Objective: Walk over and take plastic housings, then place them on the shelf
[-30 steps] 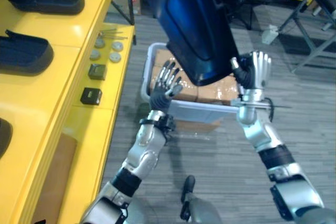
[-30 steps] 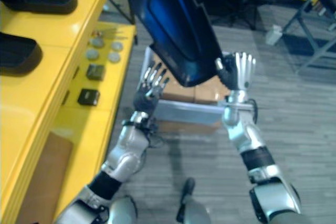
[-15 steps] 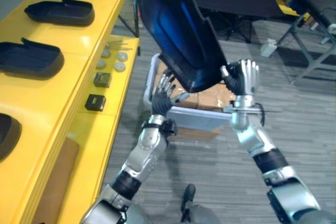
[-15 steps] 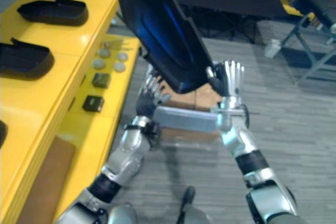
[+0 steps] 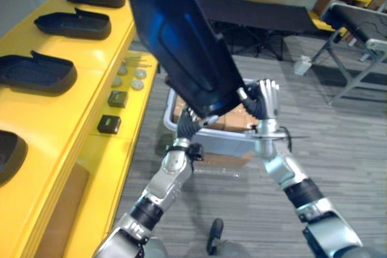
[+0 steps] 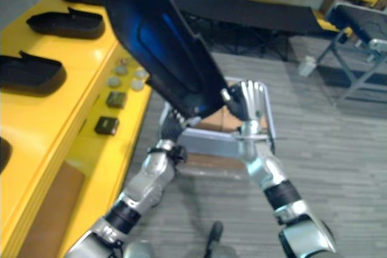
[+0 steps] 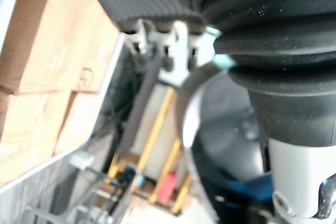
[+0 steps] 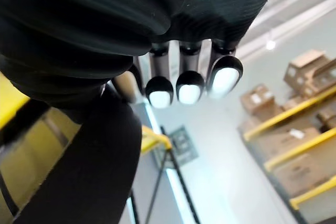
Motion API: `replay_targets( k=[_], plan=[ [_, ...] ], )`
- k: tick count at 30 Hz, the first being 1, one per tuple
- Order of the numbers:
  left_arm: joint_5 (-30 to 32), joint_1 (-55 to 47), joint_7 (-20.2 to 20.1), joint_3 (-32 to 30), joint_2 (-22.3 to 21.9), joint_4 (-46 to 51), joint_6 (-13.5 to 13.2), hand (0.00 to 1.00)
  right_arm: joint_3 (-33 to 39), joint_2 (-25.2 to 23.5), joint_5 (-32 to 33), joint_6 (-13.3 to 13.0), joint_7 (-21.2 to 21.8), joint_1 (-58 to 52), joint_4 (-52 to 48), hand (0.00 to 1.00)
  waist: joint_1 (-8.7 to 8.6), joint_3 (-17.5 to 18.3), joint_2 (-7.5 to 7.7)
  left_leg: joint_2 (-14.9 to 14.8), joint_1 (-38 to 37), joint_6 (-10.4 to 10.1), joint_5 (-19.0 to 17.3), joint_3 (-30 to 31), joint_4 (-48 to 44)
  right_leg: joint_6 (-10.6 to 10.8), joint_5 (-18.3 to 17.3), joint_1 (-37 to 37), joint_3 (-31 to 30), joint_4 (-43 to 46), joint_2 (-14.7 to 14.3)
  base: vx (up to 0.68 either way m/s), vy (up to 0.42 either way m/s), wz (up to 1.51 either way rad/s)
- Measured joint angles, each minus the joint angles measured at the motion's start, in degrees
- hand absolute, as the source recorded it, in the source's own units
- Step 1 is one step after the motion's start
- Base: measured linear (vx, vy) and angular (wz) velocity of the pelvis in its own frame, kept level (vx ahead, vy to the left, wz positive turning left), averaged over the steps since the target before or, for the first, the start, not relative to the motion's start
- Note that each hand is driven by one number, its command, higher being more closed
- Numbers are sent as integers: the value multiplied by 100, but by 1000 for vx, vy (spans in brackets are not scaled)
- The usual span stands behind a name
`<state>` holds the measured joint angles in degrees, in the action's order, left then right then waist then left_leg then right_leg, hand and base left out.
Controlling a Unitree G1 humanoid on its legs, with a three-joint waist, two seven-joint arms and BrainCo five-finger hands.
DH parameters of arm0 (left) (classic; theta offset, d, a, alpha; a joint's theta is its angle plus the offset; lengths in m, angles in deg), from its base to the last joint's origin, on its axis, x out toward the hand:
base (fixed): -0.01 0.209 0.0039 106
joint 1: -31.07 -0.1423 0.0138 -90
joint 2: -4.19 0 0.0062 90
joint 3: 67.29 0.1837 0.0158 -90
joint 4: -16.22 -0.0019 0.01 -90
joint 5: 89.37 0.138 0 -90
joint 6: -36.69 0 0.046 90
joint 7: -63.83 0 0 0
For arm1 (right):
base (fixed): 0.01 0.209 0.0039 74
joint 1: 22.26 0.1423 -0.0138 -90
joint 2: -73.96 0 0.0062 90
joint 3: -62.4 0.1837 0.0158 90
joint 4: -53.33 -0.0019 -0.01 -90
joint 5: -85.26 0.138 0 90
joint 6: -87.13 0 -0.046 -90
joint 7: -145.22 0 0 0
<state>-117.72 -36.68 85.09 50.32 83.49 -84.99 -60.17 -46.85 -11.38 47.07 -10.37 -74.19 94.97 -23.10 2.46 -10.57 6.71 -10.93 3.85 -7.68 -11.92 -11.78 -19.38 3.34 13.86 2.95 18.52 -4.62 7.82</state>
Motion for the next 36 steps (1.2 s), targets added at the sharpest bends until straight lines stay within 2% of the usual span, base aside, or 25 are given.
replay_targets(
  k=[5,7,10,15,22,23,29,32,34,36],
  plan=[
    [-119,-1,12,-64,-49,-177,0,0,0,-39,-88,-119,98,-179,-5,100,16,5,7,13,-49,-9,21,-12,97,15,-11,-4,-1,1,4,11,20,0],
    [-366,-26,8,-208,-135,-191,-8,0,0,-54,-88,-124,190,-284,-6,100,10,5,7,13,-82,-9,21,-41,125,22,-16,-8,-18,1,2,31,30,-5],
    [-775,-43,-13,-278,-167,-231,-116,0,7,-66,-88,-128,259,-458,-10,100,-5,5,7,13,-89,-9,21,-59,126,24,-17,-7,-34,1,2,22,38,-3],
    [-1182,-164,-10,-520,-253,-256,-521,0,6,-219,-128,-211,317,-649,-10,100,-3,5,8,14,-105,-8,20,-101,135,28,-21,-8,-92,1,1,-3,25,-3],
    [-1215,-227,7,-756,-351,-249,-602,0,56,-281,-312,-292,307,-874,-10,100,-2,7,10,15,-104,-9,19,-98,137,49,-37,-14,-101,1,5,0,0,0],
    [-1224,-227,7,-788,-353,-248,-602,100,59,-281,-312,-298,307,-888,-10,100,-5,7,11,16,-104,-9,19,-97,139,50,-37,-14,-100,1,5,5,36,0],
    [-1218,-228,-18,-900,-360,-242,-600,100,75,-336,-311,-354,307,-972,-11,100,-3,16,24,19,-115,-9,19,-90,148,50,-37,-24,-96,2,5,4,17,1],
    [-1216,-262,-201,-907,-360,-242,-653,100,112,-410,-307,-383,307,-1053,-11,100,-5,27,42,27,-185,-8,19,-94,164,52,-37,-75,-99,1,11,3,22,0],
    [-1215,-319,-288,-907,-362,-225,-708,100,114,-415,-306,-446,307,-1119,-16,100,-8,61,69,35,-198,-4,15,-96,181,71,-54,-97,-100,1,19,-10,33,0],
    [-1220,-333,-307,-961,-360,-225,-770,100,97,-441,-308,-636,310,-1198,-117,100,-11,90,112,36,-197,-3,14,-98,191,77,-67,-88,-102,0,21,0,0,0]
  ],
)
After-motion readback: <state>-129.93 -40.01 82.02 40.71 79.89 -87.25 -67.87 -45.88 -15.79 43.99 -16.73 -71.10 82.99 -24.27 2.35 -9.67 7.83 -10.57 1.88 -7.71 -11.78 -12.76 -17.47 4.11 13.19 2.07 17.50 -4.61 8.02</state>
